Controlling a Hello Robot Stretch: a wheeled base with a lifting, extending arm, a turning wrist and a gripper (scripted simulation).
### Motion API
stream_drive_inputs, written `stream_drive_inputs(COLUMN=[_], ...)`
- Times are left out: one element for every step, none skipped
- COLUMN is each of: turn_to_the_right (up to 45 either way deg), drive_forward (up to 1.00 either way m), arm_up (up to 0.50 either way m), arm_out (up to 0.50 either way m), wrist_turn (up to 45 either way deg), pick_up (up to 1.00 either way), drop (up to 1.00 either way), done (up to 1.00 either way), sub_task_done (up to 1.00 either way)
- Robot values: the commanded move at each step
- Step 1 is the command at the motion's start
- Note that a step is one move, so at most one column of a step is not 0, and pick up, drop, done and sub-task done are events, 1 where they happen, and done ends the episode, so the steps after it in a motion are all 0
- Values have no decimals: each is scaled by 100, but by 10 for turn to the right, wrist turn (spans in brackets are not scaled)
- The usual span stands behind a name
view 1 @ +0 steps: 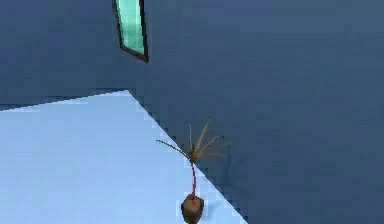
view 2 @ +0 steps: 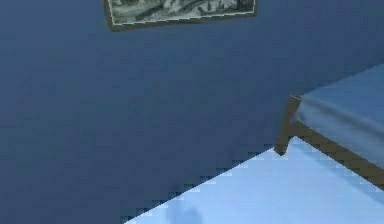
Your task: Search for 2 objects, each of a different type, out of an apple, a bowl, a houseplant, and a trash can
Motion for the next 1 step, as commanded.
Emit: stream_drive_inputs(turn_to_the_right=[0], drive_forward=[0], arm_up=[0], arm_out=[0], wrist_turn=[0], pick_up=[0], drop=[0], done=[100], sub_task_done=[0])
